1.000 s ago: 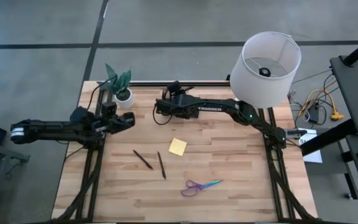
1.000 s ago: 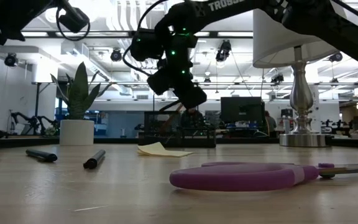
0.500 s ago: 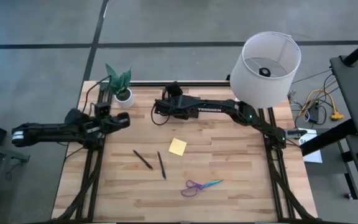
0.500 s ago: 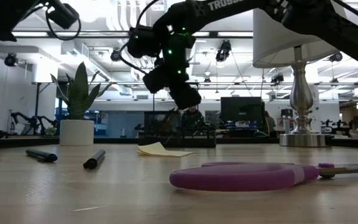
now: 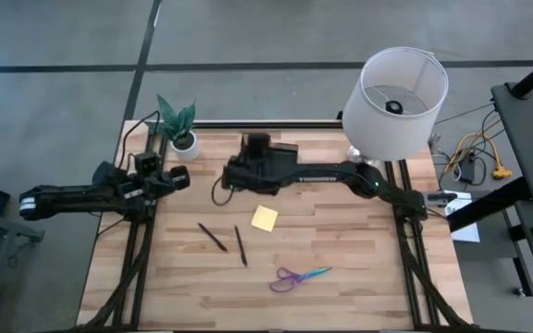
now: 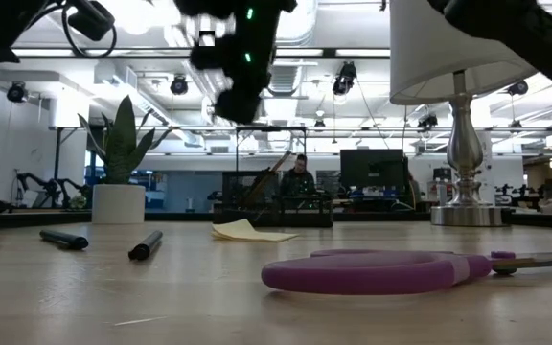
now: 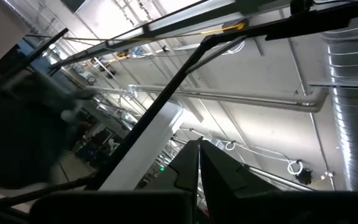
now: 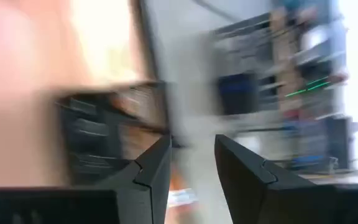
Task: Pick and place office supplies into organizer
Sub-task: Put the left black pen into the black desk organizer
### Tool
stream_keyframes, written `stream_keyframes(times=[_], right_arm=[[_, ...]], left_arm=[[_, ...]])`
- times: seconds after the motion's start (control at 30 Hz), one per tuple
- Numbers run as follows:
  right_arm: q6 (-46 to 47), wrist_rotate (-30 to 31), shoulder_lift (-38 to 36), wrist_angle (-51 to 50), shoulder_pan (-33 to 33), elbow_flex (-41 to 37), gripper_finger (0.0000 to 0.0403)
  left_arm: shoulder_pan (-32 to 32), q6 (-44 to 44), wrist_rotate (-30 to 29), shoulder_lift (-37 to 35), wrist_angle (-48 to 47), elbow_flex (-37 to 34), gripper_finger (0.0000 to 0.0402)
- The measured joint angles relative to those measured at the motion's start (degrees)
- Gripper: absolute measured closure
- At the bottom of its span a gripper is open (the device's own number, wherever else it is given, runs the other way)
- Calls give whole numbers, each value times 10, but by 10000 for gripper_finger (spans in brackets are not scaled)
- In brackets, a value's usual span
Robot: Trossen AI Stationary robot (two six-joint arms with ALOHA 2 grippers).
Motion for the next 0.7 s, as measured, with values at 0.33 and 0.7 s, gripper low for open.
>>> stream_keyframes(times=[0.33,0.7], right_arm=[[627,-536,3,-34,55,-6,294],[754,-656,53,-9,56,-8,273]], left_arm=[[0,-4,0,4,0,0,402],[0,-17,-4,29,0,-4,402]])
